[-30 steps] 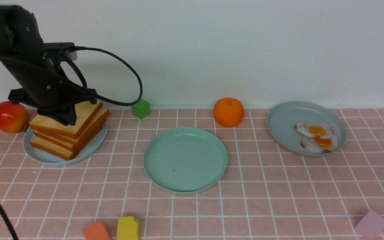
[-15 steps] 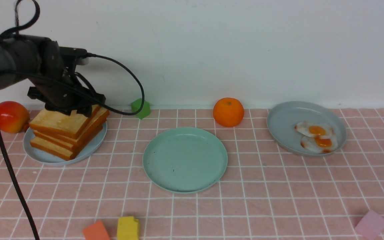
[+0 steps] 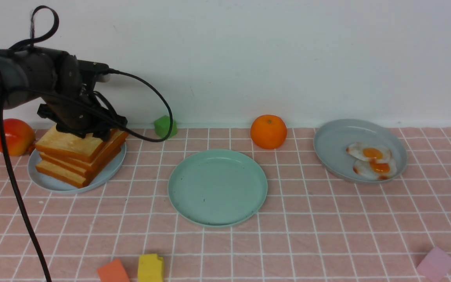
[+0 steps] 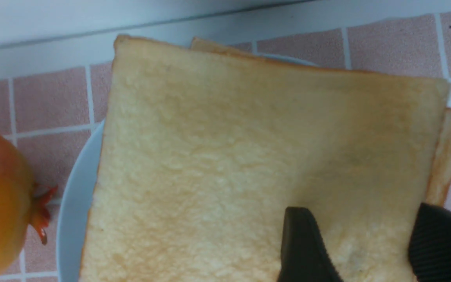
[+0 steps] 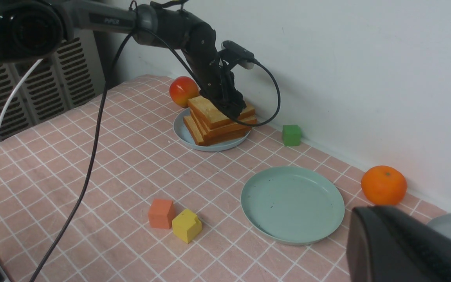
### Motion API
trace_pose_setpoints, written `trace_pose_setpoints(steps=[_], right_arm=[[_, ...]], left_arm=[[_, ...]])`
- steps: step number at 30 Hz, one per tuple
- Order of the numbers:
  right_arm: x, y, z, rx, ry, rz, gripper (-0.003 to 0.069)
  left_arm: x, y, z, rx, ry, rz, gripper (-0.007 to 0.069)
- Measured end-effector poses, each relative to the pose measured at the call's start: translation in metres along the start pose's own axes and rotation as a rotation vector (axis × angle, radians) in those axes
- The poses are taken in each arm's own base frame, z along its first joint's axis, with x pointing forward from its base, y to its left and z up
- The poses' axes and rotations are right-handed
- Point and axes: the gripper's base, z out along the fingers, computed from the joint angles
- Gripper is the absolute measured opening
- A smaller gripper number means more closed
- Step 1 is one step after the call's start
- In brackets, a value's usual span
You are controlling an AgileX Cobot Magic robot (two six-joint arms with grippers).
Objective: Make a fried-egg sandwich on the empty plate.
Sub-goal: Use the left arm to grab a slice of bread
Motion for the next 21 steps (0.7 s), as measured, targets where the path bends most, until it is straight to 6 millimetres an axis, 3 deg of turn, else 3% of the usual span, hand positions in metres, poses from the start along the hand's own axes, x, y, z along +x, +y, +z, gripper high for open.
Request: trace_pose_setpoints(steps=[9,21], right_arm=[[0.0,0.0,0.0,0.0,0.0,0.0,0.0033],[0.0,0.0,0.001,0.0,0.001,0.001,0.0041]], left_arm=[[-0.013,-0.008,-0.032,-0.001,-0.078,0.029,0.0383],[0.004,-0.009,-0.001,-0.02,0.043,0.063,0.0383]])
